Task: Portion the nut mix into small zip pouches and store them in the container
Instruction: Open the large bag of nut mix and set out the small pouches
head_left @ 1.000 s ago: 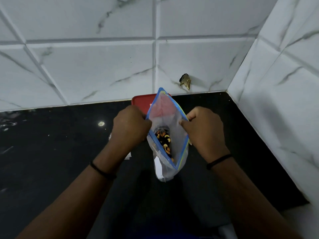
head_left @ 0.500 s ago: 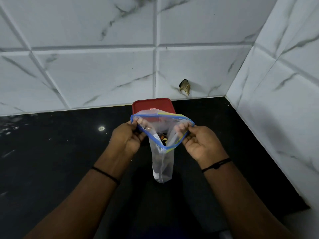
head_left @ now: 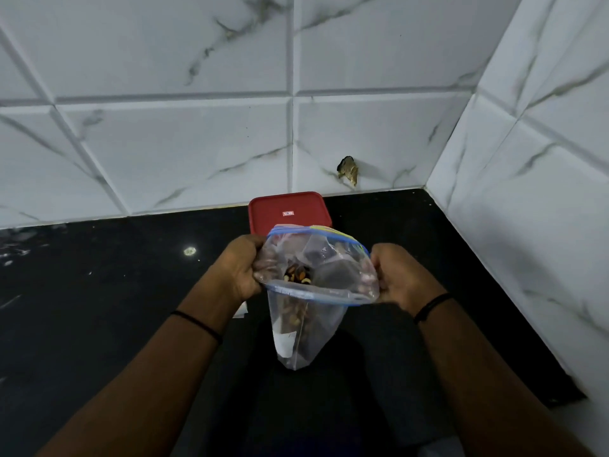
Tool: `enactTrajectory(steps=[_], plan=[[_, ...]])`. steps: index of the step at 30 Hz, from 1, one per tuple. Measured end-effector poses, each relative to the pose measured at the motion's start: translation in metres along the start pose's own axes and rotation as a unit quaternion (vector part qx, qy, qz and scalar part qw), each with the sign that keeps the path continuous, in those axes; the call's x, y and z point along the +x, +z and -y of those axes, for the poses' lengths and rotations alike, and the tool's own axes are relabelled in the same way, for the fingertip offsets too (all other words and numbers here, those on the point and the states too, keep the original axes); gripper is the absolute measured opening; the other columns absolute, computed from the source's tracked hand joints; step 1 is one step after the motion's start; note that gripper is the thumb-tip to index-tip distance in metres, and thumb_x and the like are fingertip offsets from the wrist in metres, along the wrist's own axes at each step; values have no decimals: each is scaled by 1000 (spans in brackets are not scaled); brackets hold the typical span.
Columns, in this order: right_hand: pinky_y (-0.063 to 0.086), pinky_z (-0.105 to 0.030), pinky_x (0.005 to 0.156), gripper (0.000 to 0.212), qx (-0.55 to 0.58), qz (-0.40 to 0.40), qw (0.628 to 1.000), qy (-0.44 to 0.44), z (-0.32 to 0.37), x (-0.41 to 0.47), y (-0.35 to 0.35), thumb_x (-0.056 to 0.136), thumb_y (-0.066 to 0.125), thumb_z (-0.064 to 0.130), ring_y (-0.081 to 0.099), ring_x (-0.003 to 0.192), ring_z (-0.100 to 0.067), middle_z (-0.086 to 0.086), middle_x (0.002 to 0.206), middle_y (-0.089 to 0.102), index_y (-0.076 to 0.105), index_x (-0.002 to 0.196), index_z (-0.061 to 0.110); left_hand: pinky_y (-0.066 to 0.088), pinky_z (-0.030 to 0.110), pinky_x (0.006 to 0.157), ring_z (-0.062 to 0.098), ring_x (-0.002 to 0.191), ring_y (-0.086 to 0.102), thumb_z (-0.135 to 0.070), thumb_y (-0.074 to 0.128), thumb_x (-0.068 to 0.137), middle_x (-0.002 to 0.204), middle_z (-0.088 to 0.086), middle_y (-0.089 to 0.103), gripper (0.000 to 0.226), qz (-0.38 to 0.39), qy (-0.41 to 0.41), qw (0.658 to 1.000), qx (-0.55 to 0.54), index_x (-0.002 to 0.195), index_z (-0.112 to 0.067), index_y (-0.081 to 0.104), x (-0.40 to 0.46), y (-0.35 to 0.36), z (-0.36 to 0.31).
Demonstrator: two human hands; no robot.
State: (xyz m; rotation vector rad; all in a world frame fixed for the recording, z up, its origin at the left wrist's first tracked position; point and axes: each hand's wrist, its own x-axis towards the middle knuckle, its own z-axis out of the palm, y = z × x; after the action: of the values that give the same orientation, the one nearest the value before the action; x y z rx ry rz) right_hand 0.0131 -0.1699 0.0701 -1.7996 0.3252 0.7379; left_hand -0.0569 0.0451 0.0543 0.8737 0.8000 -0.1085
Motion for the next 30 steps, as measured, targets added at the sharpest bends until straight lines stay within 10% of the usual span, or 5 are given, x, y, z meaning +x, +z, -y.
enactTrajectory(steps=[6,16,20,25,30], plan=[[43,-26,86,37,-308,-176,842,-406,28,-2,15,93,60,23,61,106,-18,-5,121,65,62,128,11,38,21,38,11,39,45,-13,49,93,54,5,54,17,5,9,999,41,84,-4,59,1,7,-2],[42,-27,55,26,-469,-162,726,-477,18,-3,39,89,66,43,59,65,-15,4,74,61,66,84,18,21,14,29,6,32,31,-16,49,97,55,1,49,23,32,41,986,161,78,-9,60,3,22,-19],[35,-25,53,18,-445,-214,753,-435,22,1,24,92,63,24,59,63,-18,1,67,59,66,77,14,42,21,41,11,45,50,-16,59,95,68,6,58,13,89,83,967,224,86,-7,63,-3,32,-34],[58,-34,65,9,-165,-132,926,-312,29,7,7,84,73,14,71,63,-19,-4,67,73,69,75,15,56,40,77,23,88,67,-34,75,85,96,7,70,28,27,291,866,405,98,-10,67,-7,37,-40],[56,-32,61,7,-7,-34,974,-226,20,-1,0,86,74,5,68,64,-20,-17,81,73,68,89,4,51,30,63,17,70,63,-56,73,77,77,0,66,43,-150,390,786,456,85,-15,64,-22,1,-18]])
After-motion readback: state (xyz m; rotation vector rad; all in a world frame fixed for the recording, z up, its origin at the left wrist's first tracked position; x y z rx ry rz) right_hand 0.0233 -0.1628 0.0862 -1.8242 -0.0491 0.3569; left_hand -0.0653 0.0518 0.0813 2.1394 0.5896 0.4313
